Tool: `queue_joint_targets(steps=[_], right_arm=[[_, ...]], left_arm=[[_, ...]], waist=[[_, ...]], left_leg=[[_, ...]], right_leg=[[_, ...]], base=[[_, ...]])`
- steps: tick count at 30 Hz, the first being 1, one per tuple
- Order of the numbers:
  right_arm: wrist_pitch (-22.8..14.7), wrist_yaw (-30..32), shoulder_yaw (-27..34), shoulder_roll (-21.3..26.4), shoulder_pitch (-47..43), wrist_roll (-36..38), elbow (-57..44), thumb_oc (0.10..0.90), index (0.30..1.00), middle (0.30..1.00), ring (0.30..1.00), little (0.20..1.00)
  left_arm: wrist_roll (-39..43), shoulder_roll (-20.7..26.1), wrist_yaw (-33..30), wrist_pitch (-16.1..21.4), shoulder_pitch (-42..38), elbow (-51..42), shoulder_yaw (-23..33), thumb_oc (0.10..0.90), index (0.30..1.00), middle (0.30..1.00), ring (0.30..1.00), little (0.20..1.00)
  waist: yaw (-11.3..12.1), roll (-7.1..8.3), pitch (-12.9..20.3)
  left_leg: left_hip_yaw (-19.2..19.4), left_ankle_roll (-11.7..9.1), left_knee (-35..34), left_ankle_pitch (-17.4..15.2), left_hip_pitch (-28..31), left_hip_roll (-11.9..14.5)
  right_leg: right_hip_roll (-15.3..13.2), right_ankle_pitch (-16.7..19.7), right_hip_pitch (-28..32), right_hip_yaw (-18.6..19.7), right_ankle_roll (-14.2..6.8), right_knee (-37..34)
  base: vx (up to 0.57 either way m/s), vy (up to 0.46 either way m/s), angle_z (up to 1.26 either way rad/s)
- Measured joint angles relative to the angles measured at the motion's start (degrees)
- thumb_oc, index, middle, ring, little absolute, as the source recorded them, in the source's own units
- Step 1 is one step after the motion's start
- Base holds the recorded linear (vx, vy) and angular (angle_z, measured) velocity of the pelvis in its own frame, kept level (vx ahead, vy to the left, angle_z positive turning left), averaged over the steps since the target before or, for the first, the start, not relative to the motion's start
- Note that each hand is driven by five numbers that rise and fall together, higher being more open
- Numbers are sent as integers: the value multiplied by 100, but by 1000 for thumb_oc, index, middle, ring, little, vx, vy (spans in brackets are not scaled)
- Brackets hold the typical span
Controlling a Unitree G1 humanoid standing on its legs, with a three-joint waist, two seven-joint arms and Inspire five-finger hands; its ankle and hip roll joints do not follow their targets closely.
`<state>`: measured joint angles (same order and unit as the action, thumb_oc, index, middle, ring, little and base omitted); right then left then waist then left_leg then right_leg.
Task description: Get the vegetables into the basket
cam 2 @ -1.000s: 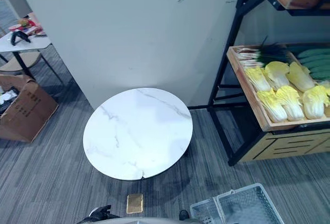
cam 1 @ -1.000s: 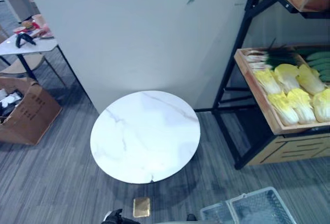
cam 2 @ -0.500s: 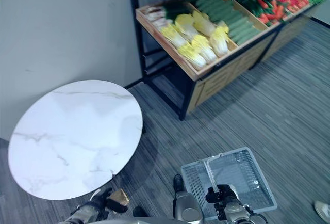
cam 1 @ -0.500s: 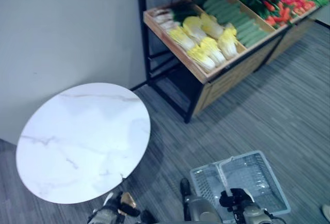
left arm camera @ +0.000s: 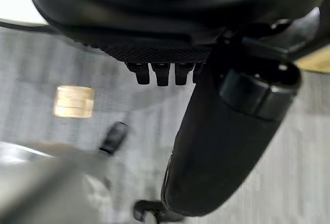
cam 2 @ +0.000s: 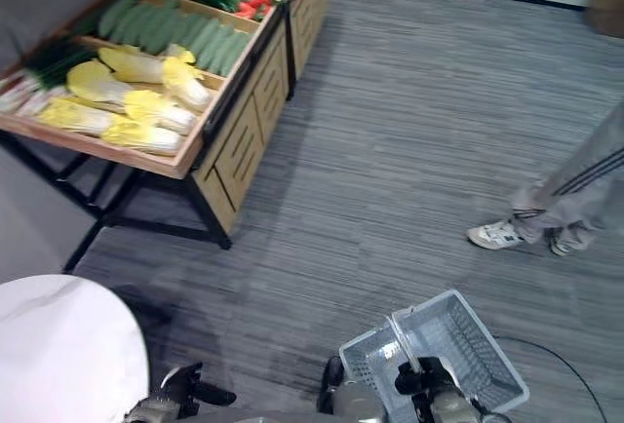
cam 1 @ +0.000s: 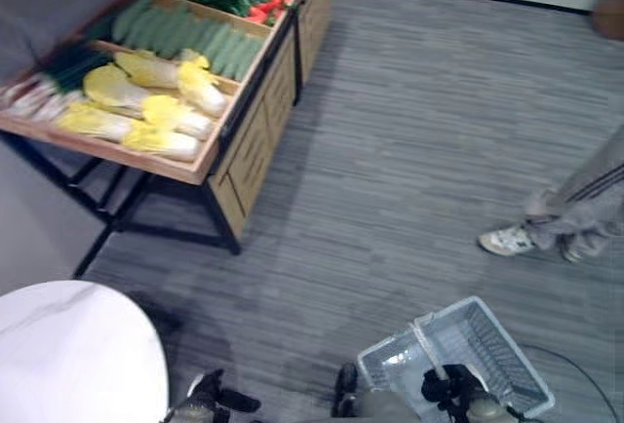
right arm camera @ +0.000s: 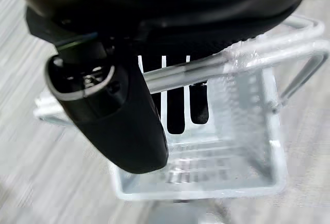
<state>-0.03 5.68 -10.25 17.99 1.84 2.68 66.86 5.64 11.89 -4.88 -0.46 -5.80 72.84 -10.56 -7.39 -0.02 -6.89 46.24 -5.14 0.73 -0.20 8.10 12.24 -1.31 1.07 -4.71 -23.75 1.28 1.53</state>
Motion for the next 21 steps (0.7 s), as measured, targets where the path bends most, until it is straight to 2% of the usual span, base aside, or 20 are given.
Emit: queue_joint_targets(steps=[3, 4, 5, 6, 7, 8, 9, 10, 11, 13, 14, 16, 18, 19, 21], right_arm=[[49, -67, -38, -20, 103, 0, 28, 400, 300, 300, 300, 300], [49, -90, -69, -60, 152, 5, 98, 400, 300, 300, 300, 300], [50, -101, -192, -77, 149, 3, 163, 400, 300, 300, 300, 300], [62, -109, -400, -24, 94, 2, 313, 400, 300, 300, 300, 300], [60, -103, -429, 7, 21, 0, 346, 400, 300, 300, 300, 300], [77, -103, -477, 58, -39, 0, 392, 400, 300, 300, 300, 300], [88, -122, -500, 121, -143, -8, 445, 400, 300, 300, 300, 300], [87, -131, -503, 134, -232, -9, 437, 400, 300, 300, 300, 300], [37, -122, -550, 140, -290, -10, 403, 400, 300, 300, 300, 300], [-1, -122, -640, 172, -321, -9, 404, 400, 300, 300, 300, 300], [-1, -127, -648, 166, -320, -9, 404, 400, 300, 300, 300, 300], [-15, -137, -642, 152, -303, -10, 397, 400, 300, 300, 300, 300], [-70, -130, -563, 179, -277, -6, 412, 400, 300, 300, 300, 300], [-73, -112, -395, 146, -228, 0, 447, 400, 300, 300, 300, 300], [-55, -128, -392, 82, -230, 0, 496, 400, 300, 300, 300, 300]], left_arm=[[-1, -124, -3, 36, -6, 9, 3, 900, 1000, 1000, 1000, 1000], [6, -155, -5, 47, 13, 130, 21, 900, 1000, 1000, 1000, 1000], [10, -144, -7, 47, 38, 141, 68, 900, 1000, 1000, 1000, 1000], [56, -187, -11, 43, 106, 128, 51, 900, 1000, 1000, 1000, 1000], [151, -216, 4, 43, 145, 153, 133, 900, 1000, 1000, 1000, 1000], [269, -258, -25, 68, 112, 139, 138, 900, 1000, 1000, 1000, 1000], [485, -257, -33, 88, 42, 30, 180, 900, 1000, 1000, 1000, 1000], [511, -237, -44, 100, 43, 7, 171, 900, 1000, 1000, 1000, 1000], [509, -228, -55, 92, -18, 36, 130, 900, 1000, 1000, 1000, 1000], [496, -238, -89, 127, -213, 56, -24, 900, 1000, 1000, 1000, 1000], [495, -235, -104, 155, -242, 48, -44, 900, 1000, 1000, 1000, 1000], [424, -243, -122, 153, -202, 10, -69, 900, 1000, 1000, 1000, 1000], [377, -316, -121, 129, -139, 14, -91, 900, 1000, 1000, 1000, 1000], [342, -372, -109, 94, -77, 23, -98, 900, 1000, 1000, 1000, 1000], [311, -324, -117, 92, -68, -24, -107, 900, 1000, 1000, 1000, 1000]], waist=[[-114, -3, -1], [-138, 30, 11], [-89, 95, -5], [156, 164, -23], [158, 139, -37], [254, 139, -91], [520, 149, -120], [581, 148, -121], [543, 130, -138], [484, 124, -202], [490, 124, -229], [486, 91, -244], [441, 1, -280], [410, -92, -313], [489, -92, -312]], left_leg=[[-6, -17, 433, 2, 46, 137], [-308, -23, 1047, -3, -5, 262], [-697, -21, 1508, -10, -107, 348], [-1987, -260, 1689, -268, -306, 133], [-2534, -446, 1391, -390, -391, -30], [-3605, -436, 907, -429, -549, -367], [-4611, -405, 258, -379, -673, -768], [-4992, -366, 119, -338, -771, -948], [-5094, -309, 83, -180, -1127, -1101], [-4661, -244, 44, 244, -1569, -1129], [-4614, -220, 103, 355, -1661, -1105], [-4501, -128, -190, 481, -1487, -1051], [-4407, -34, -504, 571, -1130, -972], [-4420, 272, -596, 752, -955, -981], [-4403, 364, -593, 729, -891, -1091]], right_leg=[[99, 79, 107, 311, 119, -182], [187, 89, 270, 535, 130, -421], [201, 169, 382, 695, 260, -549], [164, 276, 397, 1127, 332, -638], [175, 295, 399, 1281, 358, -645], [161, 323, 370, 1526, 384, -636], [215, 343, 378, 2044, 396, -648], [238, 315, 398, 2206, 387, -660], [253, 358, 444, 2246, 343, -686], [303, 301, 475, 2226, 278, -687], [329, 320, 484, 2243, 313, -687], [347, 202, 505, 2385, 285, -688], [356, 258, 582, 2406, 157, -656], [336, 226, 645, 2363, 36, -653], [220, 186, 709, 2373, -55, -655]], base=[[2, -292, -63], [39, -209, -72], [49, -286, -142], [16, -168, -129], [78, -272, -137], [62, -100, -143], [100, -120, -164], [44, -23, -164], [45, -23, -70], [40, 2, -18], [63, 37, -17], [64, 76, -26], [78, 77, -5], [63, 53, 14], [54, 42, 6]])
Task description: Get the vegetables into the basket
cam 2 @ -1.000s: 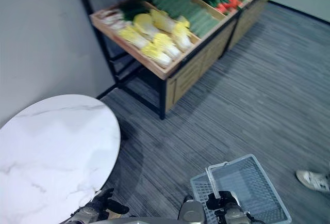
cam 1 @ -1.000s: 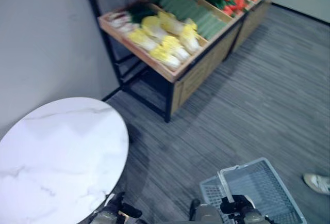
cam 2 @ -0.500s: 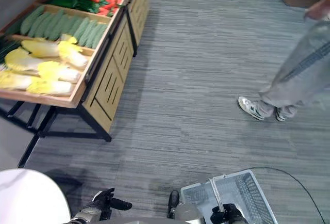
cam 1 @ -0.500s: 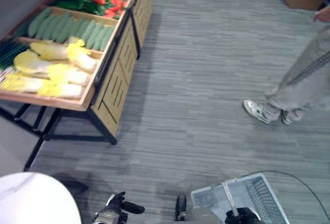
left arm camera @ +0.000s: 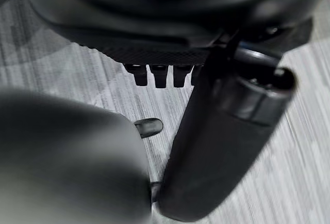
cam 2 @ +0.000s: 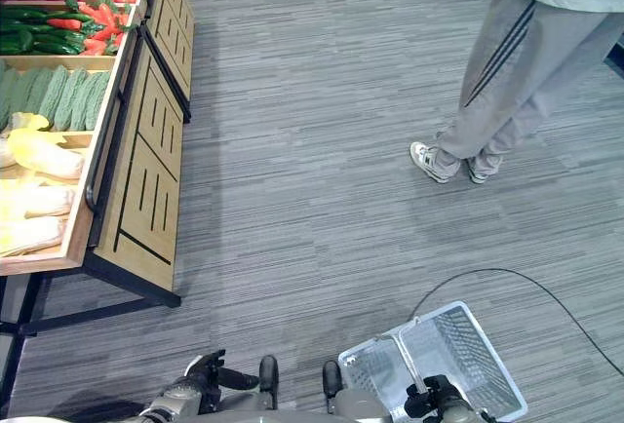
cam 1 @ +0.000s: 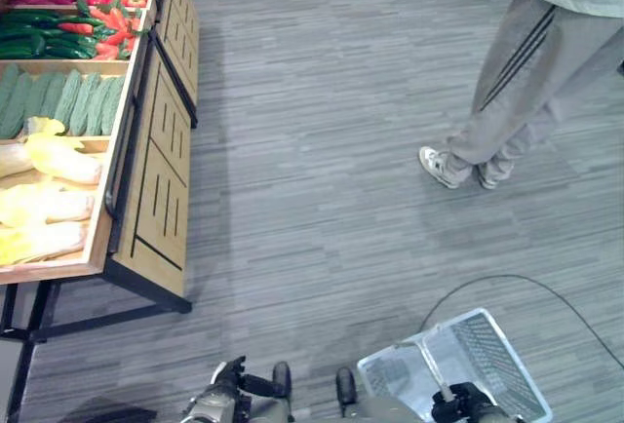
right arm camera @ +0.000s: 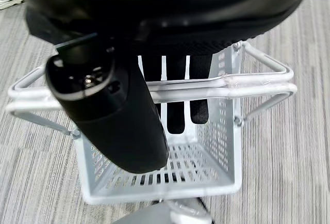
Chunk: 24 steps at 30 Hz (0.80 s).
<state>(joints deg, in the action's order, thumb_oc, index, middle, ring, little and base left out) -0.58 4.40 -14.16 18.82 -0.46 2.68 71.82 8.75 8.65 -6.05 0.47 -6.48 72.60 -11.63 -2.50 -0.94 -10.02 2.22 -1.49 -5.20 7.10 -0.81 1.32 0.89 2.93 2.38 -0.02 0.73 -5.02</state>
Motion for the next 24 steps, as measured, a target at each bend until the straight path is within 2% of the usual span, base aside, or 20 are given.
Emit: queue_joint_targets(steps=[3, 6, 16, 24], right_arm=[[-10, -12, -20, -157, -60, -1, 74, 400, 300, 300, 300, 300], [-32, -34, -9, -226, -118, -2, 108, 400, 300, 300, 300, 300], [3, -85, -20, -288, -45, -4, 298, 400, 300, 300, 300, 300], [23, -101, -33, -295, 96, -5, 312, 400, 300, 300, 300, 300]], left_arm=[[-127, 160, -14, 5, 71, 0, 0, 900, 1000, 1000, 1000, 1000], [-163, 259, -20, 6, 234, 3, 50, 900, 1000, 1000, 1000, 1000], [-199, 208, -19, -7, 395, -9, 2, 900, 1000, 1000, 1000, 1000], [-205, 207, -3, -15, 469, 7, -14, 900, 1000, 1000, 1000, 1000]], waist=[[9, -9, 5], [16, -19, 21], [41, -20, 400], [40, -8, 568]], left_leg=[[-12, 91, -3, -78, 136, -132], [-30, 83, -20, -141, 251, -184], [-150, 100, -31, -159, 300, -167], [-175, 103, -31, -154, 295, -147]], right_leg=[[-136, -87, 150, -27, -140, -29], [-191, -124, 266, -51, -191, -29], [-164, -172, 348, -163, -161, -29], [-140, -180, 359, -185, -148, -30]], base=[[40, 32, 4], [76, 33, 5], [23, 5, 5], [21, -13, 1]])
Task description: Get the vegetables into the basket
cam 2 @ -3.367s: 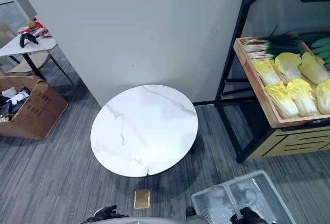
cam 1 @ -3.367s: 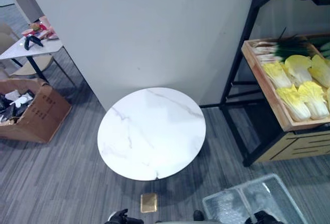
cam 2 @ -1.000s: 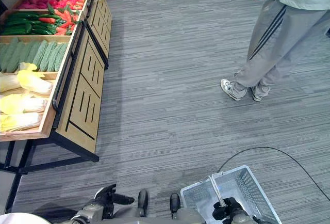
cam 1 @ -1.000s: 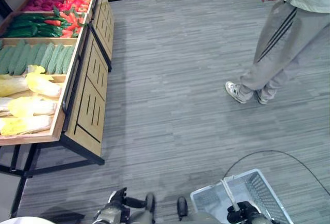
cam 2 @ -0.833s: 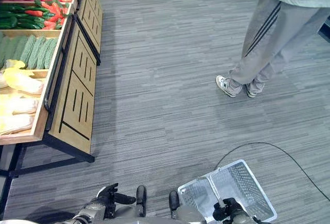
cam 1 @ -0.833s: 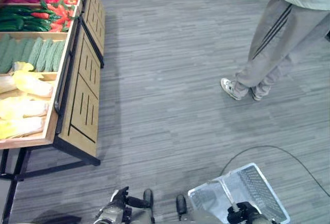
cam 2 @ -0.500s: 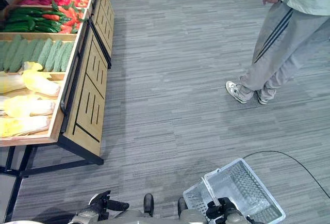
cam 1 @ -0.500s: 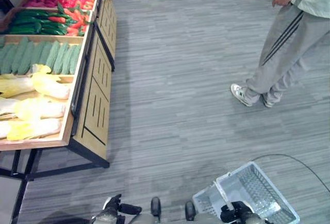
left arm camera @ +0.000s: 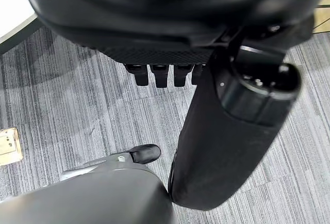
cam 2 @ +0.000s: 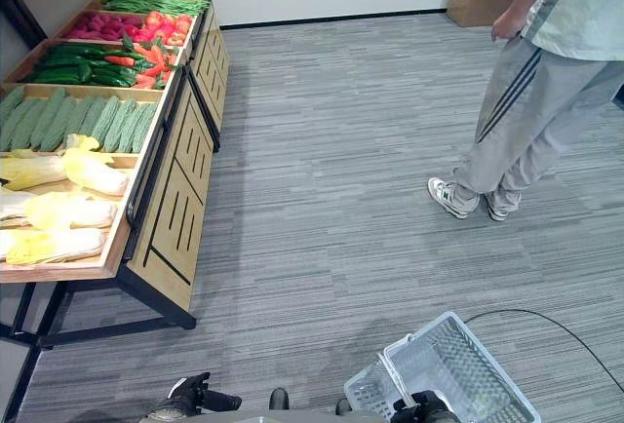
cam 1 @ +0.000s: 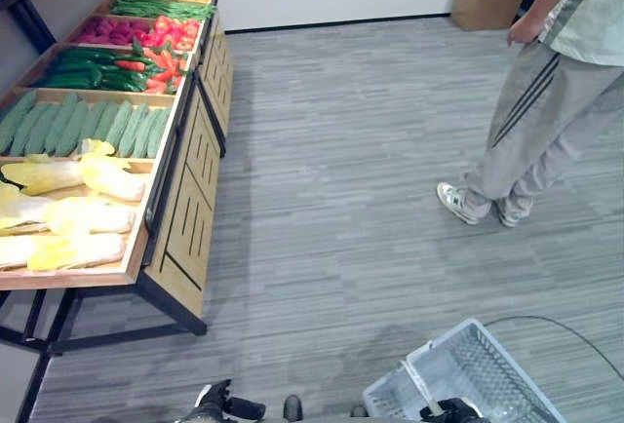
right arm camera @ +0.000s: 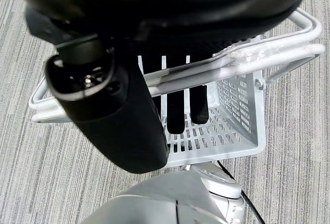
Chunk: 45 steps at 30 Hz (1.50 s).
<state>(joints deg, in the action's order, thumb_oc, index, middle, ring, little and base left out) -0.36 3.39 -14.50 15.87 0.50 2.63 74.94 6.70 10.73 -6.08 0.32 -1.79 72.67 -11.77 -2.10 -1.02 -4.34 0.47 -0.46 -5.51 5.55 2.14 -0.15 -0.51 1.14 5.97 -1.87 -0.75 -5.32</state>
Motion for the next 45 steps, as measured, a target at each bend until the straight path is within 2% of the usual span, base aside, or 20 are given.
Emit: queue_joint_targets(steps=[9, 16, 19, 21, 22, 23, 24, 26, 27, 29, 30, 32, 34, 36, 38, 39, 40, 41, 43, 45], right_arm=[[16, -20, -9, 5, 39, -3, 31, 400, 300, 300, 300, 300], [5, -45, -11, 14, 74, 0, 58, 400, 300, 300, 300, 300], [2, -35, 4, -10, 10, 1, 149, 400, 300, 300, 300, 300], [-1, -27, 6, -31, 3, 1, 177, 400, 300, 300, 300, 300], [-6, -24, 14, -32, 0, 2, 189, 400, 300, 300, 300, 300], [-47, 8, 12, -50, -43, 2, 208, 400, 300, 300, 300, 300], [-53, 30, 3, -48, -46, 2, 215, 400, 300, 300, 300, 300], [-55, 71, -5, -35, -47, 2, 225, 400, 300, 300, 300, 300], [-40, 90, 24, 17, -177, 5, 230, 400, 300, 300, 300, 300], [34, 98, 2, 60, -276, 55, 237, 400, 300, 300, 300, 300], [24, 91, 63, 96, -413, 70, 357, 400, 300, 300, 300, 300], [33, 131, 50, 130, -570, 73, 479, 400, 300, 300, 300, 300], [31, 138, 45, 139, -578, 73, 462, 400, 300, 300, 300, 300], [22, 104, -92, 89, -548, 58, 566, 400, 300, 300, 300, 300], [-51, 81, -146, 12, -272, 54, 647, 400, 300, 300, 300, 300], [-93, 81, -191, 11, -154, 59, 598, 400, 300, 300, 300, 300], [-27, 76, -219, -90, -163, 56, 657, 400, 300, 300, 300, 300], [-38, 71, -212, -102, -149, 57, 581, 400, 300, 300, 300, 300], [-50, 59, -247, -193, 67, 49, 299, 400, 300, 300, 300, 300], [17, 55, -211, -180, 79, 43, 211, 400, 300, 300, 300, 300]], left_arm=[[1, 3, 6, 3, 11, 3, 0, 900, 1000, 1000, 1000, 1000], [44, 7, 4, 28, -4, -21, 20, 900, 1000, 1000, 1000, 1000], [578, -19, 49, 111, -223, 46, 377, 900, 1000, 1000, 1000, 1000], [1066, -44, 45, 131, -323, 135, 719, 900, 1000, 1000, 1000, 1000], [1183, -56, 40, 141, -366, 188, 823, 900, 1000, 1000, 1000, 1000], [1447, -38, 26, 174, -444, 295, 1023, 900, 1000, 1000, 1000, 1000], [1609, -9, 26, 197, -499, 299, 1043, 900, 1000, 1000, 1000, 1000], [1709, -22, 26, 241, -472, 270, 1039, 900, 1000, 1000, 1000, 1000], [1800, -61, -20, 244, -523, 245, 1016, 900, 1000, 1000, 1000, 1000], [1828, -54, -17, 224, -462, 150, 906, 900, 1000, 1000, 1000, 1000], [1832, -121, -14, 239, -520, 149, 923, 900, 1000, 1000, 1000, 1000], [1838, -171, -5, 254, -617, 126, 932, 900, 1000, 1000, 1000, 1000], [1856, -219, -9, 263, -621, 101, 974, 900, 1000, 1000, 1000, 1000], [1841, -235, -16, 276, -559, 251, 1083, 900, 1000, 1000, 1000, 1000], [1798, -220, -70, 213, -299, 281, 1247, 900, 1000, 1000, 1000, 1000], [1789, -192, -116, 191, -182, 325, 1182, 900, 1000, 1000, 1000, 1000], [1781, -111, -137, 90, -156, 436, 1170, 900, 1000, 1000, 1000, 1000], [1759, -98, -180, 84, 50, 446, 1132, 900, 1000, 1000, 1000, 1000], [1590, 80, -176, 87, 181, 516, 1097, 900, 1000, 1000, 1000, 1000], [1442, 158, -151, 44, 123, 472, 888, 900, 1000, 1000, 1000, 1000]], waist=[[-7, 3, 4], [31, -2, -49], [165, 118, -325], [273, 269, -454], [285, 303, -514], [341, 370, -618], [367, 456, -670], [431, 454, -673], [417, 416, -769], [437, 306, -807], [538, 169, -873], [783, 117, -1001], [923, 75, -966], [1041, 72, -858], [1073, 186, -465], [999, 145, -257], [991, 296, -243], [1035, 300, -136], [980, 538, 157], [973, 657, 139]], left_leg=[[-15, -45, 8, 24, -3, 77], [-179, -216, 85, 83, -211, 199], [-327, -372, 724, 148, -606, 157], [-356, -626, 1140, 340, -856, 69], [-420, -652, 1402, 357, -985, 45], [-508, -757, 2156, 421, -1374, -10], [-488, -770, 2505, 417, -1558, -26], [-421, -634, 2793, 324, -1668, -24], [-132, -684, 1776, 297, -1654, -49], [-108, -752, 745, 288, -1638, -71], [-132, -777, -70, 244, -1646, -50], [-194, -803, -70, 373, -1879, 4], [-132, -728, -54, 490, -1939, 46], [399, -577, 31, 514, -1744, 107], [623, -267, 7, 450, -1668, 47], [608, -89, 23, 699, -1573, 23], [792, 290, 33, 765, -1248, -71], [884, 530, 28, 698, -1085, -25], [973, 628, 142, 149, -744, -262], [894, 833, 105, -155, -342, -563]], right_leg=[[78, -15, -15, -4, 20, 0], [227, -70, -116, -117, 97, 26], [215, -68, -170, -229, 236, 15], [137, -128, -157, -277, 384, 18], [133, -138, -150, -283, 413, 36], [122, -142, -147, -278, 556, 81], [106, -135, -144, -276, 596, 80], [112, -125, -34, -274, 655, 45], [147, -178, -21, -251, 732, 38], [264, -196, -8, -218, 626, 34], [346, -319, 6, -95, 648, 30], [456, -375, 85, 164, 662, 34], [506, -502, 261, 384, 710, 34], [472, -917, 730, 801, 612, 43], [331, -1081, 886, 953, 527, 46], [300, -1231, 1001, 935, 412, 87], [153, -1510, 829, 786, -29, 1037], [124, -1619, 465, 605, -510, 2002], [-190, -1296, -145, 300, -826, 3760], [-643, -799, -704, 46, -744, 5347]], base=[[10, -49, 0], [-3, -124, 12], [28, -144, 23], [73, -188, 21], [96, -175, 14], [139, -138, 7], [180, -103, -6], [338, -56, -9], [517, -27, 0], [556, 2, -6], [421, 18, -34], [292, 34, -65], [526, 146, -74], [661, 195, -98], [416, 122, -68], [683, 202, -54], [507, 153, -79], [514, 178, -90], [503, 243, -30], [461, 262, 32]])
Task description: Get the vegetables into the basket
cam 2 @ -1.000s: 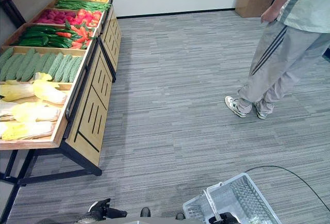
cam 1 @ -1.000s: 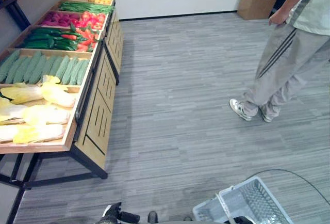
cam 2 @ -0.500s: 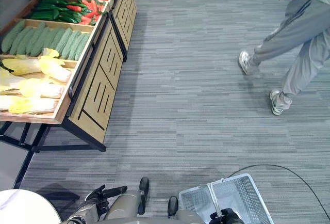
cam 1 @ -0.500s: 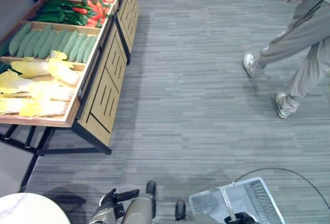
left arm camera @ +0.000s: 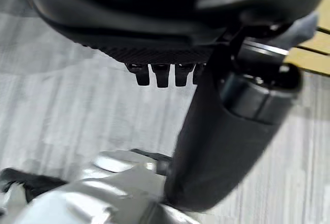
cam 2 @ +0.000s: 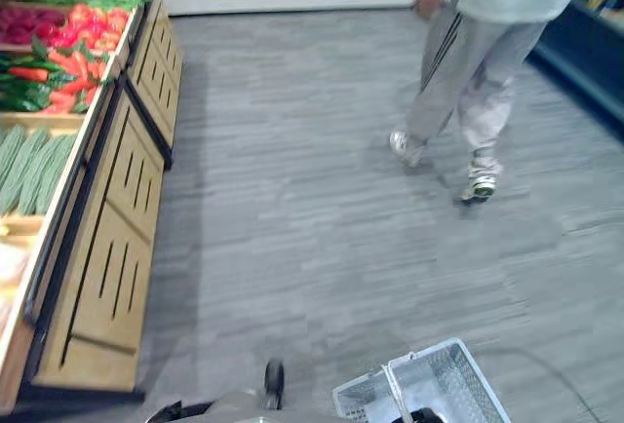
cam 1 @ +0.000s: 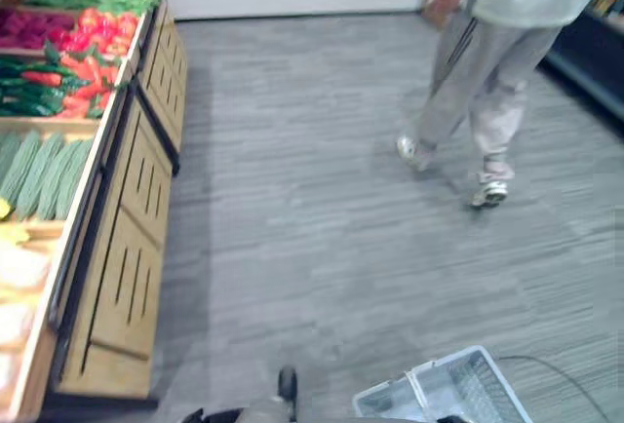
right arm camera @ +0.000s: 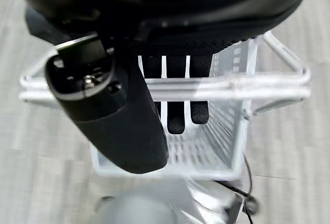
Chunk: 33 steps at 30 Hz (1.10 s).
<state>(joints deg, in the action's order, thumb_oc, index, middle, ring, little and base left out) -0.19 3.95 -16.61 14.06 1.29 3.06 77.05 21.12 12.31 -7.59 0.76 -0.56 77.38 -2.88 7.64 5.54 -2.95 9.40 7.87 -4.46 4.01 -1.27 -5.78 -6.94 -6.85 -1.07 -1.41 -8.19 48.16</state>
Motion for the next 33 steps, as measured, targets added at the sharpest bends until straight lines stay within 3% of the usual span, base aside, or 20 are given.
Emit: queue_joint_targets(steps=[1, 3, 4, 6, 9, 10, 11, 12, 14, 15, 16, 17, 18, 22, 23, 27, 29, 31, 32, 33], right_arm=[[-8, 54, 2, 49, -45, 2, -22, 400, 300, 300, 300, 300], [-6, 114, 84, 98, -117, 4, -148, 400, 300, 300, 300, 300], [-91, 231, 164, 311, -160, 4, -391, 400, 300, 300, 300, 300], [-135, 218, 221, 511, -254, 8, -437, 400, 300, 300, 300, 300], [-147, 168, 261, 504, -350, 21, -459, 400, 300, 300, 300, 300], [-187, 183, 264, 434, -432, 26, -482, 400, 300, 300, 300, 300], [-173, 101, 264, 235, -488, 28, -470, 400, 300, 300, 300, 300], [-172, 83, 257, 164, -383, 28, -448, 400, 300, 300, 300, 300], [-128, 89, 261, 149, -360, 131, -370, 400, 300, 300, 300, 300], [-115, 80, 235, 171, -363, 131, -326, 400, 300, 300, 300, 300], [-116, 77, 264, 194, -360, 132, -316, 400, 300, 300, 300, 300], [-113, 74, 291, 226, -359, 133, -290, 400, 300, 300, 300, 300], [-116, 81, 386, 291, -362, 144, -286, 400, 300, 300, 300, 300], [-113, 62, 393, 302, -277, 141, -272, 400, 300, 300, 300, 300], [-112, 70, 389, 313, -292, 130, -305, 400, 300, 300, 300, 300], [-130, 19, 382, 315, -277, 136, -321, 400, 300, 300, 300, 300], [-140, -21, 369, 308, -256, 145, -319, 400, 300, 300, 300, 300], [-140, -54, 369, 297, -227, 164, -280, 400, 300, 300, 300, 300], [-138, -60, 351, 285, -237, 190, -195, 400, 300, 300, 300, 300], [-126, -60, 324, 267, -250, 192, -162, 400, 300, 300, 300, 300]], left_arm=[[-110, 7, 14, 11, -99, -62, -225, 900, 1000, 1000, 1000, 1000], [-197, -53, 28, 14, -423, -217, -403, 900, 1000, 1000, 1000, 1000], [-200, -117, 27, 21, -499, -334, -425, 900, 1000, 1000, 1000, 1000], [-206, -156, 15, 44, -576, -333, -415, 900, 1000, 1000, 1000, 1000], [-220, -100, 13, 35, -534, -315, -435, 900, 1000, 1000, 1000, 1000], [-293, -80, 12, 46, -549, -251, -431, 900, 1000, 1000, 1000, 1000], [-396, 69, 18, 44, -529, -99, -420, 900, 1000, 1000, 1000, 1000], [-503, 52, 23, 45, -422, -127, -428, 900, 1000, 1000, 1000, 1000], [-554, -134, 55, 36, -380, -99, -521, 900, 1000, 1000, 1000, 1000], [-569, -128, 135, 39, -345, -83, -589, 900, 1000, 1000, 1000, 1000], [-677, -133, 154, 41, -351, -93, -655, 900, 1000, 1000, 1000, 1000], [-774, -161, 137, 47, -347, -104, -672, 900, 1000, 1000, 1000, 1000], [-789, -192, 154, 74, -332, -132, -630, 900, 1000, 1000, 1000, 1000], [-785, -163, 139, 93, -347, -157, -637, 900, 1000, 1000, 1000, 1000], [-784, -176, 137, 75, -324, -132, -590, 900, 1000, 1000, 1000, 1000], [-777, -211, 133, 97, -285, -92, -413, 900, 1000, 1000, 1000, 1000], [-760, -208, 133, 103, -312, -93, -316, 900, 1000, 1000, 1000, 1000], [-657, -184, 146, 143, -388, -98, -196, 900, 1000, 1000, 1000, 1000], [-635, -168, 140, 192, -442, -108, -152, 900, 1000, 1000, 1000, 1000], [-641, -144, 137, 200, -449, -119, -153, 900, 1000, 1000, 1000, 1000]], waist=[[-60, -66, -45], [-104, -382, -229], [-245, -586, -401], [-238, -787, -535], [-379, -785, -587], [-452, -729, -647], [-473, -382, -672], [-594, -301, -607], [-651, -404, -596], [-678, -422, -596], [-708, -448, -621], [-698, -499, -639], [-682, -613, -664], [-734, -542, -690], [-727, -555, -697], [-727, -573, -682], [-739, -557, -686], [-684, -468, -733], [-655, -375, -766], [-654, -326, -755]], left_leg=[[-231, 131, 26, -215, 245, -150], [-611, 248, 138, -509, 503, -73], [-789, 150, 134, -452, 722, 80], [-843, 110, 57, -496, 1040, 250], [-930, -261, 53, -725, 1422, 480], [-953, -451, 52, -846, 1570, 589], [-983, -721, 87, -1015, 1833, 524], [-1140, -912, 206, -1196, 1959, 645], [-1205, -1130, 545, -1286, 1911, 807], [-1384, -1163, 532, -1284, 1865, 787], [-1474, -1173, 468, -1290, 1785, 725], [-1567, -1170, 374, -1222, 1698, 675], [-1561, -1142, 366, -849, 1377, 537], [-1517, -1198, 828, -735, 1281, 546], [-1500, -1220, 1036, -732, 1255, 532], [-1523, -1378, 1904, -686, 1015, 485], [-1519, -1514, 2601, -632, 747, 459], [-1468, -1682, 3643, -365, 210, 405], [-1386, -1659, 4265, -231, -102, 384], [-1324, -1600, 4226, -410, -160, 402]], right_leg=[[-234, 151, -377, -28, 145, 802], [-264, 162, -1135, -113, 212, 1514], [-476, -17, -1511, -617, 406, 1423], [-610, -114, -1918, -1059, 409, 203], [-366, -80, -2141, -1086, 388, -1309], [-120, 40, -2128, -1000, 253, -2390], [12, 426, -1942, -889, 407, -3780], [104, 1115, -1767, -581, 400, -3906], [434, 1139, -1459, -163, 487, -3903], [671, 1108, -1304, 322, 621, -3920], [756, 1172, -1189, 495, 764, -3941], [804, 1203, -1056, 451, 853, -4036], [827, 1348, -756, 211, 861, -4390], [792, 1394, -110, -54, 829, -5229], [806, 1495, 30, -56, 964, -5312], [804, 1442, 272, -104, 1056, -5313], [824, 1381, 380, -99, 1144, -5311], [797, 1329, 432, -94, 1225, -5311], [762, 1291, 510, -65, 1277, -5305], [754, 1205, 576, -8, 1358, -5308]], base=[[513, 287, 86], [551, 165, 104], [412, -10, 81], [329, -112, 49], [372, -192, 34], [414, -210, 66], [408, -176, 99], [512, -208, 111], [329, -149, 85], [211, -131, 70], [242, -212, 59], [195, -226, 50], [259, -327, 49], [148, -228, 36], [136, -239, 5], [122, -232, -4], [81, -285, -4], [73, -168, -3], [128, -66, -6], [132, -66, -2]])
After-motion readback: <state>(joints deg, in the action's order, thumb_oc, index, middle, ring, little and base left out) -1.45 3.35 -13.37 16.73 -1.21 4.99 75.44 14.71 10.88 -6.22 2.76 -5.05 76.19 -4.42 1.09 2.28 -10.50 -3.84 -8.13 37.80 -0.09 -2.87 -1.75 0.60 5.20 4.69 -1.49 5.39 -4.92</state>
